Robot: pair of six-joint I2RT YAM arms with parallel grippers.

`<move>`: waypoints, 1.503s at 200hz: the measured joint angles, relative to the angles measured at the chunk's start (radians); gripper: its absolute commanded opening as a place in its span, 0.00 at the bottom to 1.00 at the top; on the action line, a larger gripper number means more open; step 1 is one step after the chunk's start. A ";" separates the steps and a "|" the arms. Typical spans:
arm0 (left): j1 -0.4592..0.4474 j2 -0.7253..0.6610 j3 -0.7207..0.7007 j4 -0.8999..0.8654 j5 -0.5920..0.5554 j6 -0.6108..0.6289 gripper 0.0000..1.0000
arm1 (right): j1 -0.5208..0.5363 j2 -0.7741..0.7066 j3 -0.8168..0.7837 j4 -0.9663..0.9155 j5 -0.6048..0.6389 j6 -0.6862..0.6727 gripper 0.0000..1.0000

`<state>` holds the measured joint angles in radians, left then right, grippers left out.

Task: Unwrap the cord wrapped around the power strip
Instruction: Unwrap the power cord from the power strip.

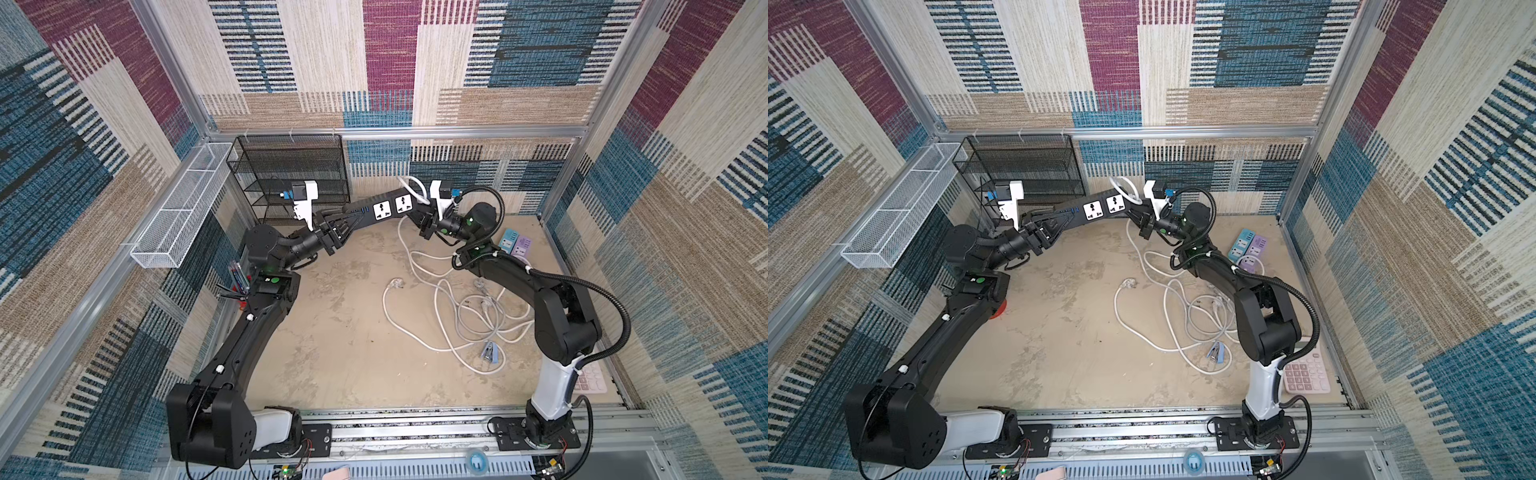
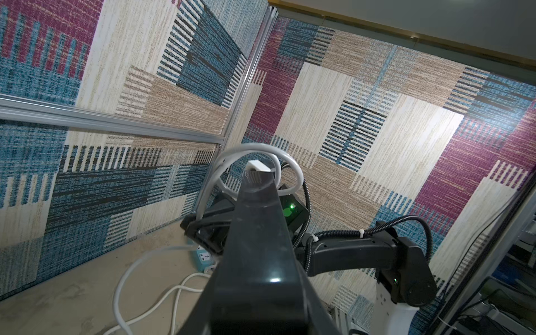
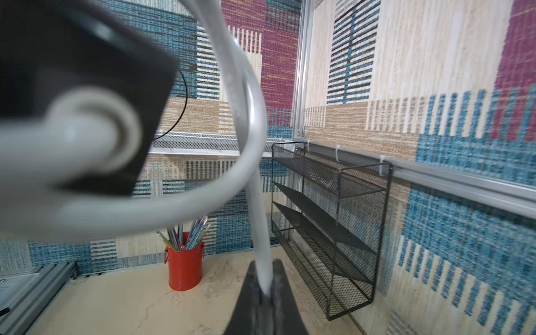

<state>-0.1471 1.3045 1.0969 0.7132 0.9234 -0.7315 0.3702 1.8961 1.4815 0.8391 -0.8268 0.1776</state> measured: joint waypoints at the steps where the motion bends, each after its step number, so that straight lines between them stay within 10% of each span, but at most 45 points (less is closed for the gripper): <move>1: 0.000 0.000 0.000 -0.001 0.000 0.002 0.00 | -0.002 0.001 0.006 -0.003 0.000 0.000 0.00; 92: -0.032 -0.112 -0.002 -0.394 -0.149 0.415 0.00 | -0.123 -0.080 0.171 -0.262 -0.004 -0.098 0.00; 186: -0.024 -0.159 -0.018 -0.462 -0.360 0.562 0.00 | -0.024 -0.536 -0.423 -0.501 0.026 -0.262 0.00; 240: -0.026 -0.154 -0.006 -0.404 -0.308 0.460 0.00 | 0.060 -0.348 -0.484 -0.499 0.027 -0.223 0.00; 300: -0.060 -0.164 -0.007 -0.325 -0.204 0.365 0.00 | 0.058 -0.007 -0.121 -0.462 0.047 -0.148 0.00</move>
<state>-0.2066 1.1404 1.0901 0.3878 0.7189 -0.3664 0.4286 1.8893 1.3609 0.3767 -0.7799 0.0292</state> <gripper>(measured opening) 0.342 0.092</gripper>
